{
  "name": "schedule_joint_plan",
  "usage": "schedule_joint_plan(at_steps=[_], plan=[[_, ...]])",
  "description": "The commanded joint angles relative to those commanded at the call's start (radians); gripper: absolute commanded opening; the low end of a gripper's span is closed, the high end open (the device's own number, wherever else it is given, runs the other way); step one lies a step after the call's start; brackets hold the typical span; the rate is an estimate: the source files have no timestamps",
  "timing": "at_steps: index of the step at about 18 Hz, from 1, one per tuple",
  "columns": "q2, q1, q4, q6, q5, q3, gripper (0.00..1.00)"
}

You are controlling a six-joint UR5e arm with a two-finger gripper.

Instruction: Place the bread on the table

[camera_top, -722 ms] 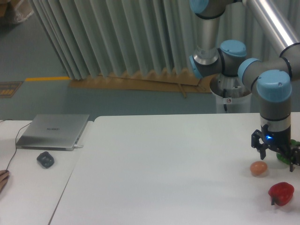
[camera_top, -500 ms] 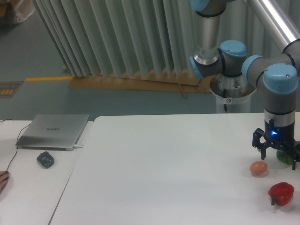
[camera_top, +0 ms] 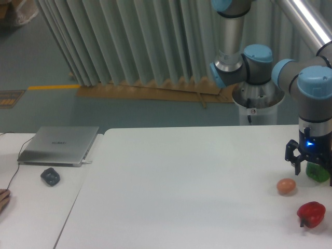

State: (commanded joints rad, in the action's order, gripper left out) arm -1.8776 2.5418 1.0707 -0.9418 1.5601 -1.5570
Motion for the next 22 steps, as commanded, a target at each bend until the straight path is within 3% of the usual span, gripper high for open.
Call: schedule_joint_plan(at_steps=[19, 20, 22], plan=[[0.020, 0.012, 0.008, -0.003, 0.018, -0.015, 1.00], [0.021, 0.043, 0.006, -0.036, 0.029, -0.012, 1.00], [0.018, 0.095, 0.011, -0.319, 0.014, 0.003, 1.00]])
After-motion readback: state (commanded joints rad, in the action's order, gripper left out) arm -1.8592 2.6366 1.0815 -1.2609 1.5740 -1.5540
